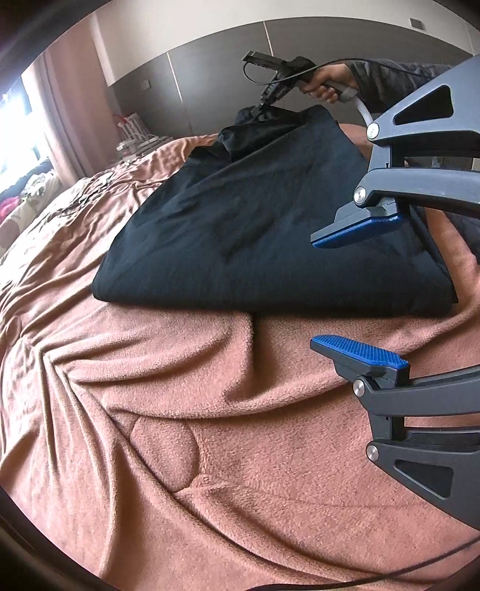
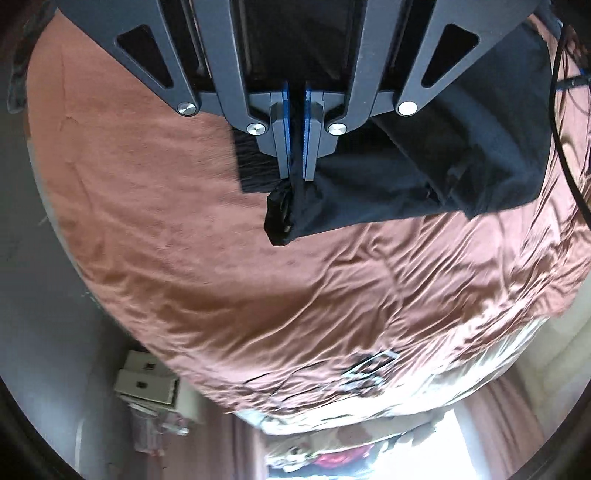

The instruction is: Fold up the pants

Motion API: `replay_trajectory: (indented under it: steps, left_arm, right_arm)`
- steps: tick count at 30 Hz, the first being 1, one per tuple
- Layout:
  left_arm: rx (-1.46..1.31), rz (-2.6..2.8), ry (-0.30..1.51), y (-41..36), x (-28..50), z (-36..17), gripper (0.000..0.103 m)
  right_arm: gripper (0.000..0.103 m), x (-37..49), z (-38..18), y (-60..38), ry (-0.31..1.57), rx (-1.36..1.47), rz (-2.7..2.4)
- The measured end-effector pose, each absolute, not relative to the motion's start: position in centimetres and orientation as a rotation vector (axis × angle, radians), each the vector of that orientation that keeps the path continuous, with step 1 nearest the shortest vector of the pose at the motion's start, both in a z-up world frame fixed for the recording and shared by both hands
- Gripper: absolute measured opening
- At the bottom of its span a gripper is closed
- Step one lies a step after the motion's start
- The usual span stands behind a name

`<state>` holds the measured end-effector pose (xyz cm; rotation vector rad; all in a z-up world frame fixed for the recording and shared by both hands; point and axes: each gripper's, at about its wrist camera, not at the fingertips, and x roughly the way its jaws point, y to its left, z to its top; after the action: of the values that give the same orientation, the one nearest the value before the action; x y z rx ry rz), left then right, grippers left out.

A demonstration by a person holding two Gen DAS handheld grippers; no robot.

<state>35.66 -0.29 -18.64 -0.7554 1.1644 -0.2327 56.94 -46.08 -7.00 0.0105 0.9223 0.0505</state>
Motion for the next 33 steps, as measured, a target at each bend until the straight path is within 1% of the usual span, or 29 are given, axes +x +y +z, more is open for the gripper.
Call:
replay_trajectory:
  steps: [1, 4, 6, 8, 9, 13, 17, 23, 27, 28, 29, 30, 32, 33]
  left_arm:
    - [-0.755, -0.231, 1.166, -0.3, 35.7, -18.7, 0.051]
    - [-0.752, -0.232, 1.172, -0.5, 35.9, -18.8, 0.051]
    - [-0.751, -0.235, 1.171, -0.6, 35.9, -18.8, 0.051]
    - [-0.751, -0.234, 1.172, -0.7, 36.0, -18.8, 0.051]
    - [-0.751, -0.231, 1.172, -0.7, 36.0, -18.8, 0.051]
    - [-0.757, -0.226, 1.169, -0.6, 36.1, -18.9, 0.051]
    - [-0.761, -0.226, 1.167, -0.4, 36.1, -18.9, 0.051]
    - [-0.769, -0.227, 1.162, -0.2, 36.0, -18.8, 0.051]
    - [-0.769, -0.227, 1.162, -0.2, 35.9, -18.9, 0.051]
    - [-0.769, -0.228, 1.163, -0.2, 35.9, -18.9, 0.051]
    - [-0.768, -0.229, 1.164, -0.1, 35.9, -18.9, 0.051]
    - [-0.767, -0.228, 1.164, -0.1, 35.9, -18.9, 0.051]
    - [-0.770, -0.224, 1.163, -0.2, 36.0, -18.8, 0.051]
    - [-0.772, -0.225, 1.162, -0.1, 36.1, -18.8, 0.051]
  right_arm:
    - [0.002, 57.1, -7.3, -45.9, 0.935, -0.005, 0.028]
    - [0.008, 57.5, -8.2, -45.0, 0.993, -0.057, -0.052]
    - [0.018, 57.4, -7.8, -44.6, 0.983, -0.065, -0.062]
    - [0.056, 56.9, -7.0, -44.2, 0.943, -0.042, -0.026]
    - [0.059, 56.4, -6.5, -43.7, 0.914, -0.044, 0.001]
    - [0.059, 55.2, -6.4, -41.3, 0.910, -0.096, 0.156]
    - [0.058, 55.1, -8.4, -38.3, 0.960, -0.192, 0.253]
    - [0.058, 57.9, -11.3, -37.3, 1.037, -0.280, 0.309]
    - [0.058, 60.3, -12.3, -38.4, 1.074, -0.265, 0.319]
    - [0.054, 60.4, -12.5, -38.5, 1.078, -0.259, 0.321]
    - [0.041, 60.6, -12.8, -38.7, 1.095, -0.243, 0.329]
    - [0.034, 60.6, -13.1, -38.7, 1.109, -0.227, 0.337]
    - [0.008, 60.5, -13.2, -39.1, 1.127, -0.199, 0.356]
    - [0.003, 60.3, -13.0, -39.3, 1.124, -0.199, 0.355]
